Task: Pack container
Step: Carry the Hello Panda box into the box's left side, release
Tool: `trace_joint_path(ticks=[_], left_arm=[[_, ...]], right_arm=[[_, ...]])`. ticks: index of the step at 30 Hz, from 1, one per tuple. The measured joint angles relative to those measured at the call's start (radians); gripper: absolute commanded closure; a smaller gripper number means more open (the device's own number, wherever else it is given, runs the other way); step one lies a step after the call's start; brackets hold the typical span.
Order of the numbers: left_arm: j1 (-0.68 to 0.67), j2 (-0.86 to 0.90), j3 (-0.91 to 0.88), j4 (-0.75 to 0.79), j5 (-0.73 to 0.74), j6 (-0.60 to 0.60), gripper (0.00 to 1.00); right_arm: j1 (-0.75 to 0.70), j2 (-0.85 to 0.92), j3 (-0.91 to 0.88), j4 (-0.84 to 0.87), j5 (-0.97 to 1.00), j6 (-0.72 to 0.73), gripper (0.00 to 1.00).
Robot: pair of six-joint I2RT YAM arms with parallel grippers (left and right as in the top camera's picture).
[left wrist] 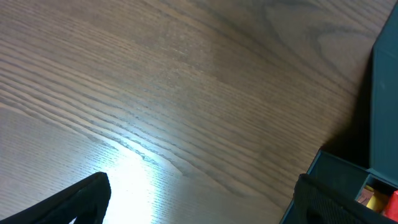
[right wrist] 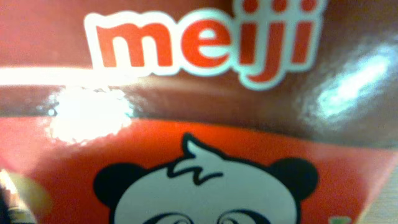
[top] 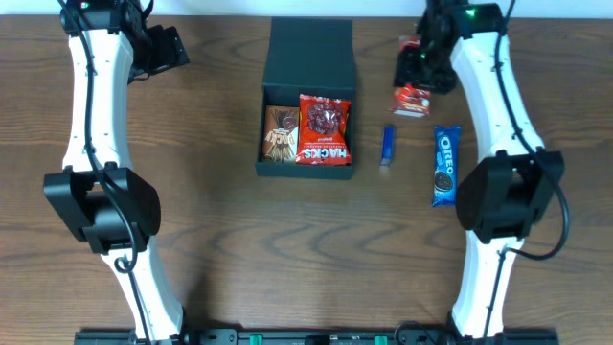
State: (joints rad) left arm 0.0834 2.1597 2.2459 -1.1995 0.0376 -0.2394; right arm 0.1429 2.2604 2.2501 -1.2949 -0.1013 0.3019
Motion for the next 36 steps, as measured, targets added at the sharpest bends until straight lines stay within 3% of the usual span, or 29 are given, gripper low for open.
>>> trace_joint_path(ticks=[16, 28, 36], left_arm=[[0.000, 0.000, 0.000, -0.043, -0.022, 0.039, 0.05], [0.077, 0.000, 0.000, -0.050, 0.018, 0.038, 0.04], [0.124, 0.000, 0.000, -0.054, 0.034, 0.038, 0.04]], right_arm=[[0.378, 0.000, 0.002, 0.166, -0.048, 0.178, 0.51], [0.456, 0.050, 0.002, 0.170, -0.032, 0.304, 0.55], [0.456, 0.084, 0.002, 0.156, -0.012, 0.343, 0.51]])
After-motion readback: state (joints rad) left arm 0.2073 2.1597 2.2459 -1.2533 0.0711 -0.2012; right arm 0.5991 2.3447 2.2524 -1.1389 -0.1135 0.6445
